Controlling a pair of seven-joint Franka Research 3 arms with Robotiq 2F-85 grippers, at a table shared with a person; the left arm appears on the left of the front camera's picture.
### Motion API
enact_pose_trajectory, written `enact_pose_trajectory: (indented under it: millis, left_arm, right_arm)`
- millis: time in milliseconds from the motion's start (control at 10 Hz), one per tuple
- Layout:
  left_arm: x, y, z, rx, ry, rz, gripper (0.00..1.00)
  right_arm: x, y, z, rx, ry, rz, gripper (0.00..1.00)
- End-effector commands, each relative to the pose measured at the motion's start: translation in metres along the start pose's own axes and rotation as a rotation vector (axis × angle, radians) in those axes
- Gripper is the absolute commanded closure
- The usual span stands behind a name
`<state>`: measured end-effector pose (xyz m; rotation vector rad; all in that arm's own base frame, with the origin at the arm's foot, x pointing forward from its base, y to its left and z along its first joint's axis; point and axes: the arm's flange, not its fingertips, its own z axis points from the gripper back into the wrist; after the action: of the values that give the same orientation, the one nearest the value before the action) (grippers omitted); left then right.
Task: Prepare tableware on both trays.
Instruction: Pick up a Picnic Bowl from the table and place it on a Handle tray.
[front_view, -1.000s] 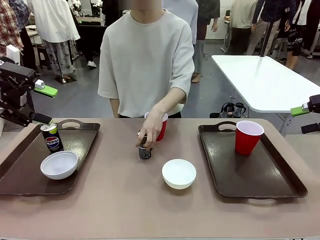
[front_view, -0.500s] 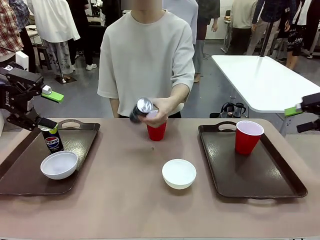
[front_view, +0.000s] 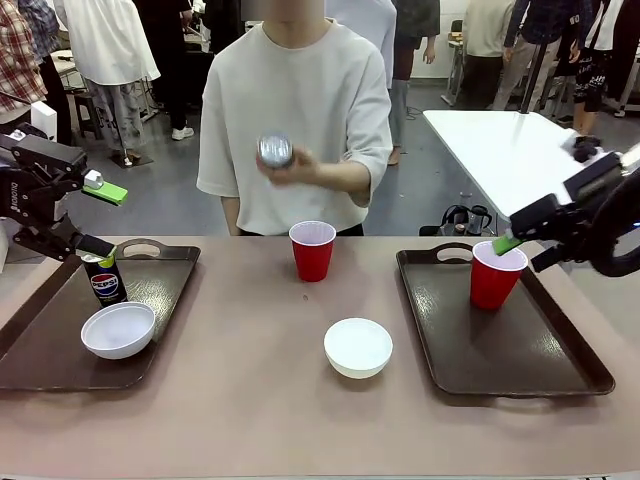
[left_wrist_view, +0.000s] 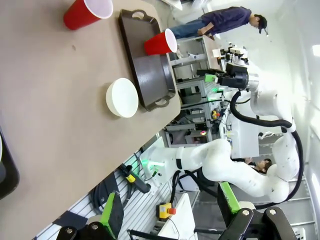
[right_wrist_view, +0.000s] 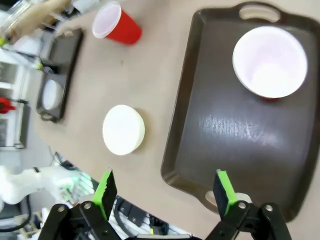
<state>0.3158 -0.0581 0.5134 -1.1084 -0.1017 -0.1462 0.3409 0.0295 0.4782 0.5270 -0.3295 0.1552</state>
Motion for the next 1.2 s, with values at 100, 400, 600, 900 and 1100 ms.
enact_pose_trajectory:
  millis: [100, 400, 600, 900, 1100]
  left_arm:
    - [0.002, 0.0, -0.001, -0.016, -0.001, -0.015, 0.0]
    - [0.002, 0.0, -0.001, -0.016, -0.001, -0.015, 0.0]
    - [0.002, 0.0, -0.001, -0.016, -0.001, -0.015, 0.0]
    - [0.002, 0.0, -0.001, -0.016, -0.001, -0.015, 0.0]
    - [0.002, 0.0, -0.001, -0.016, -0.001, -0.015, 0.0]
  right_arm:
    - [0.0, 0.0, 0.0, 0.0, 0.0, 0.0, 0.0]
    - [0.0, 0.0, 0.0, 0.0, 0.0, 0.0, 0.0]
    - [-0.008, 0.014, -0.002, -0.047, 0.017, 0.04, 0.0]
    - [-0.022, 0.044, -0.034, -0.16, 0.069, 0.132, 0.0]
    - [-0.051, 0.03, -0.014, -0.168, 0.111, 0.158, 0.0]
